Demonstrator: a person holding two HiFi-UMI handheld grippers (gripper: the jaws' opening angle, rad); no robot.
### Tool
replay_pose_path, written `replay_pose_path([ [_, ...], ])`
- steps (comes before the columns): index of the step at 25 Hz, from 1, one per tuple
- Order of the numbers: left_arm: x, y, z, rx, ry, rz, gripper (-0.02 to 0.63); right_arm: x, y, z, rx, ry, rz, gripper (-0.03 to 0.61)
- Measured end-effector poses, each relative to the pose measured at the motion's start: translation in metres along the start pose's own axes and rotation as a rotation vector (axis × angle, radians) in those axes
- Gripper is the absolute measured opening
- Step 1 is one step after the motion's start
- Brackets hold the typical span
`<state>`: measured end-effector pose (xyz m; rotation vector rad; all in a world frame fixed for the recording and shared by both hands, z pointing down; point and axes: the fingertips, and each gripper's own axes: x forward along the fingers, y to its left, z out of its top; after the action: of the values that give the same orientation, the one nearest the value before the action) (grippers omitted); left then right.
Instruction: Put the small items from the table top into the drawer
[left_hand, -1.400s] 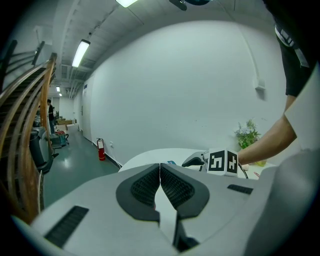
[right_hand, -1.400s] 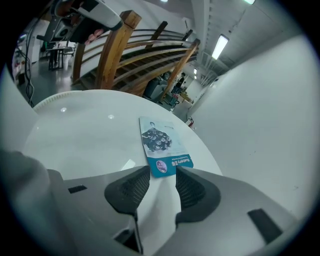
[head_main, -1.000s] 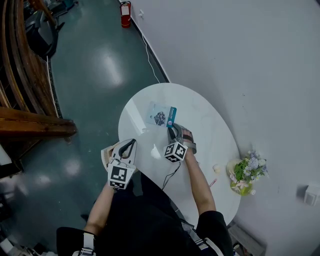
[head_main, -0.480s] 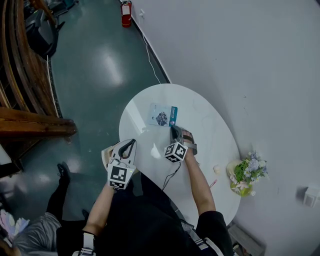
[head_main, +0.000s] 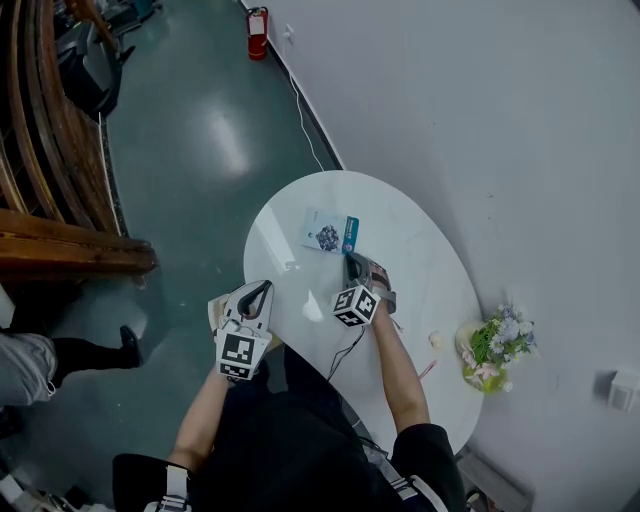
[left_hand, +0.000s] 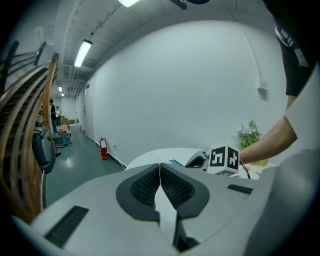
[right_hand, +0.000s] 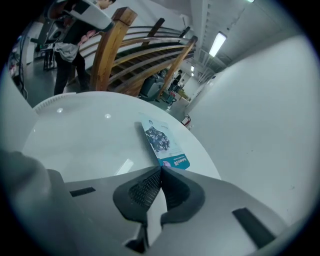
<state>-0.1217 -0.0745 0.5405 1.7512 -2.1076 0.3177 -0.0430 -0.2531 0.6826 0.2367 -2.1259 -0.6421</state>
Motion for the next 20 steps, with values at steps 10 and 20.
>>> replay_pose_path([
  [10, -0.019, 0.002, 0.008, 0.013, -0.026, 0.002, 0.02, -0.038, -0.011, 0.031, 0.235, -0.087, -0.05, 0.029],
  [20, -0.049, 0.009, 0.018, 0.032, -0.054, 0.006, 0.02, -0.099, -0.018, 0.084, 0.537, -0.246, -0.119, 0.029],
])
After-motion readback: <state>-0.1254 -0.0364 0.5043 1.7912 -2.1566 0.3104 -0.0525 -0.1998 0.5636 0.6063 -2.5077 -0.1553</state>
